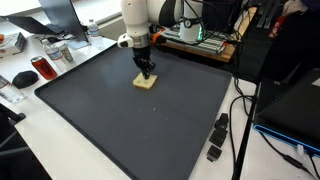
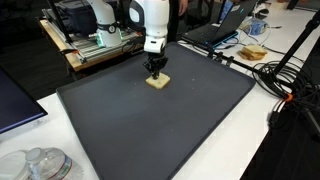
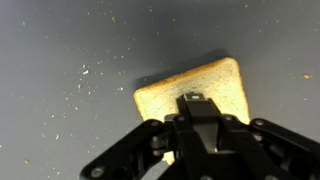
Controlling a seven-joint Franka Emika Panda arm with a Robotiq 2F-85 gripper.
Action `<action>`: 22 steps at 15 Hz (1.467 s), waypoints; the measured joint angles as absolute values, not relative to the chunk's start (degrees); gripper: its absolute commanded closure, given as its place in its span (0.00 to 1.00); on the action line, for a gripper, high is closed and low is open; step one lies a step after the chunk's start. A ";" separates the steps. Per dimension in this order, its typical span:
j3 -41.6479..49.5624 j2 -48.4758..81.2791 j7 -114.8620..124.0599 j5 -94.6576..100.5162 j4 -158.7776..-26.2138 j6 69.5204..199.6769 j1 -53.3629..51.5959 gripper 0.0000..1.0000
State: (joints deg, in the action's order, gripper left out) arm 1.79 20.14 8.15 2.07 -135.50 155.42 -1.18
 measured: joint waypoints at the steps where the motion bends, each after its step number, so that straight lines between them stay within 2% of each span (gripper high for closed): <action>1: 1.81 20.14 7.64 3.35 -135.50 155.42 -1.51 0.95; 22: 3.65 21.43 12.48 2.38 -129.87 155.48 -1.61 0.95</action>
State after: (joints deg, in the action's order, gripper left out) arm 3.65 21.43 12.48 2.38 -129.87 155.48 -1.61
